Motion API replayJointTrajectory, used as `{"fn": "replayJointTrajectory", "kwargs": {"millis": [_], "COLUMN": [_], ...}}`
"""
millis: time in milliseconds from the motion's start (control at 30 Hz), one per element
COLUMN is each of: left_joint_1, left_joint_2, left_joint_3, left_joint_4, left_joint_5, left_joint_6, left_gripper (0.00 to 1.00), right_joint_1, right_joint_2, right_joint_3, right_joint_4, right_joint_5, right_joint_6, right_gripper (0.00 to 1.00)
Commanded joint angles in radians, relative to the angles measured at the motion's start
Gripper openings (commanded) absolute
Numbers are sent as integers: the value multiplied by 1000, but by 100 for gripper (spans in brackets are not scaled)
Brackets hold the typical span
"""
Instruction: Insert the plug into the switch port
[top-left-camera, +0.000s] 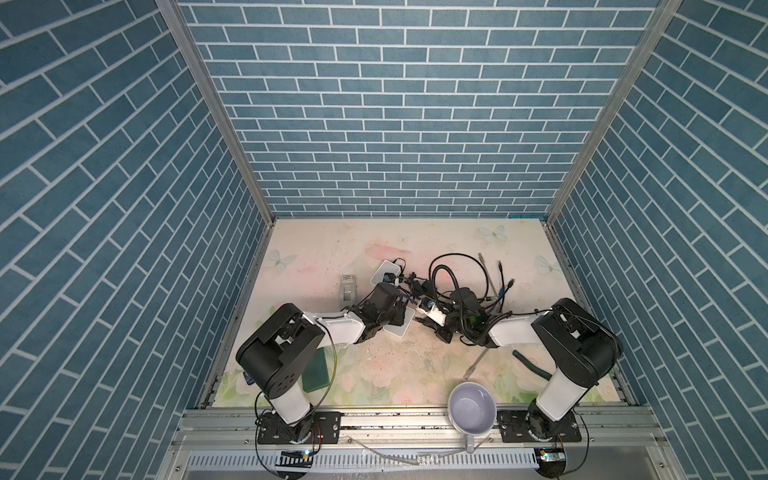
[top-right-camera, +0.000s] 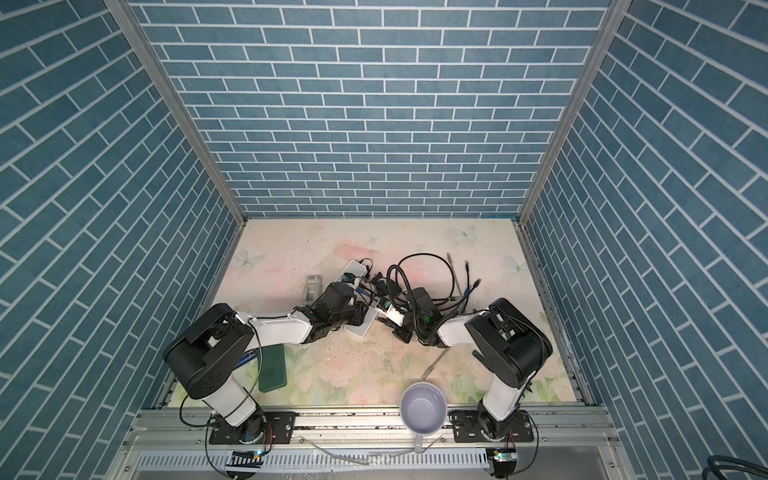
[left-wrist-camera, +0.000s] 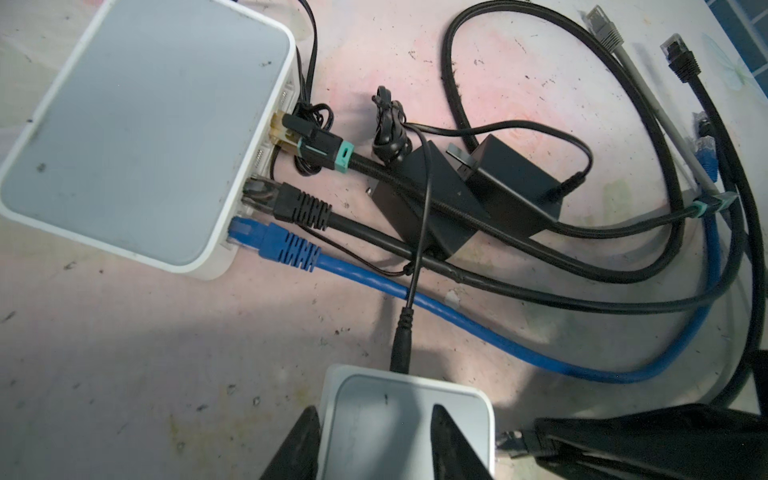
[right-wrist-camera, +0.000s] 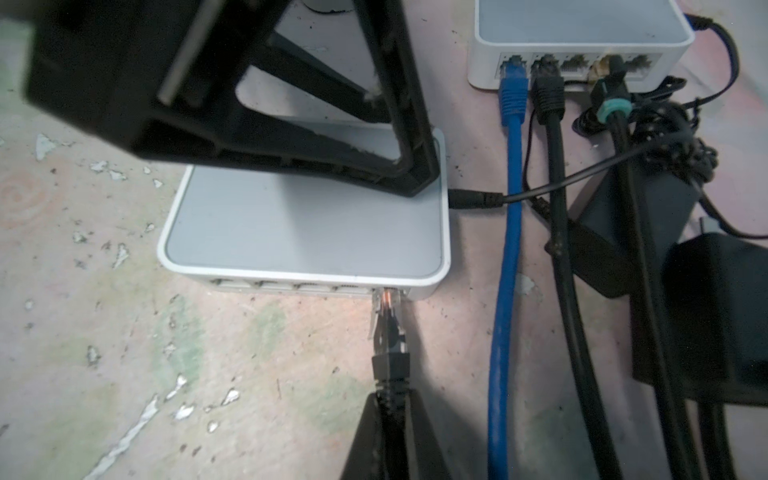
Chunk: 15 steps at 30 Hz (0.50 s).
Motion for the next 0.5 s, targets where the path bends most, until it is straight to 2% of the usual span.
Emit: {"fn": "replayJointTrajectory", "kwargs": {"millis": [0,167,333,467], "left_joint_1": [-36,-36,-37,-36], "left_joint_2": [11,6,-5,-47], "left_joint_3": [-26,-26,-27,-52], "left_joint_4": [-30,-31,-33,-31], "left_joint_5": [158,160,156,138], "left_joint_6": [-3,5,17,55], "left_gripper": [45,45,45,51], "right_joint_1": [20,22,19,16], "right_joint_2": [3,-10,-6,-12], "right_joint_3": [31,54,85,84], "right_joint_4": [-96,-162,-208,-217], "right_joint_5": [-21,-31,-30,-35], "right_joint_6": [-90,-114,-72,-32], "right_gripper": [0,0,0,0]}}
